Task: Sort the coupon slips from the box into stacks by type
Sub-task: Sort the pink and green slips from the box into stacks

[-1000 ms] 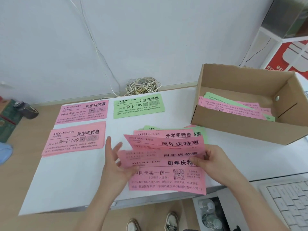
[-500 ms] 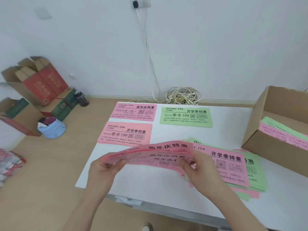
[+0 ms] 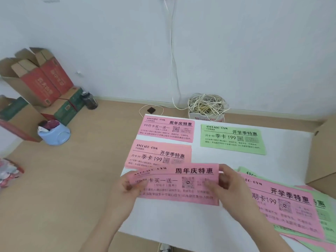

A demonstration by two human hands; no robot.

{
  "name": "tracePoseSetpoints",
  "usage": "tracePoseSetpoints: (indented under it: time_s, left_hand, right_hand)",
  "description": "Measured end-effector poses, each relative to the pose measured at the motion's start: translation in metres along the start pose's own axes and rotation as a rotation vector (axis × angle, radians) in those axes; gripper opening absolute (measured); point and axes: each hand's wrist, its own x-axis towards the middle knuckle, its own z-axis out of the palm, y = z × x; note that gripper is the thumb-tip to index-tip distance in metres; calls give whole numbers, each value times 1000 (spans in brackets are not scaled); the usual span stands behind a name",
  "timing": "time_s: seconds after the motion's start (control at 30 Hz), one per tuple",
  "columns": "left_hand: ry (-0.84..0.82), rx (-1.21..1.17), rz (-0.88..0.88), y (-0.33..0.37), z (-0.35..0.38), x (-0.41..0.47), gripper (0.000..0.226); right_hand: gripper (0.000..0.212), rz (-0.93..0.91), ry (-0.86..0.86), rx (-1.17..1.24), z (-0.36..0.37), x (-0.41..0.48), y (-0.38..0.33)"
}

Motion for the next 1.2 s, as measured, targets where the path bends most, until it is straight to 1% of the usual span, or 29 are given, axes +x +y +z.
tracePoseSetpoints:
  time_s: [0.07,0.13,0.2,0.23,0.33,0.4,0.43,0.47,0.53,0.57,0.67,0.7,0.8,0.87,0.9,1.0,1.07,1.13,1.2]
  left_hand:
    - [32,-27,21,18,-8,26,20]
    - [31,2,70,35,-15,60,23]
    - [47,96,95,45,-18,99,26]
    - [51,131,96,48,-17,118,26]
    - [50,172,107,50,-8,167,32]
    - [44,247,135,47,-3,190,42]
    - [37,350,162,45,-2,196,50]
    - [40,515,234,40,-1,203,58]
    - [16,847,434,27,-1,212,72]
    - [-41,944,482,23,-1,213,71]
    - [-237,1081,467,14,3,216,45]
    - [-262,1121,473,13,5,216,41]
    - [-270,1197,503,17,9,217,40]
    - [-267,1211,493,22,11,214,40]
    - [-258,1180,504,24,14,209,40]
    - [-293,1000,638,33,35,174,36]
    - [-377,906,762,31,56,137,31]
    - [-497,860,866,25,81,98,24]
    - [-616,839,943,15,106,60,26]
  right_hand:
    - [27,3,68,80,6,21,-18]
    - [35,-4,133,51,17,48,-31]
    - [45,4,162,8,30,75,-41]
    - [47,7,168,-21,36,87,-44]
    - [42,27,205,-115,48,117,-50]
    - [40,76,229,-158,52,131,-50]
    - [40,96,234,-207,54,136,-49]
    - [40,111,227,-293,57,140,-47]
    - [42,124,177,-498,62,141,-41]
    - [43,125,148,-572,64,140,-40]
    - [42,121,110,-682,68,130,-39]
    - [42,114,111,-693,68,126,-40]
    - [45,101,122,-725,59,106,-45]
    - [50,111,122,-751,44,84,-46]
    - [54,126,123,-758,34,70,-44]
    - [72,200,139,-756,-2,26,-32]
    - [81,270,138,-772,-26,-4,-22]
    - [86,336,140,-762,-46,-29,-10]
    - [87,387,147,-750,-62,-50,8]
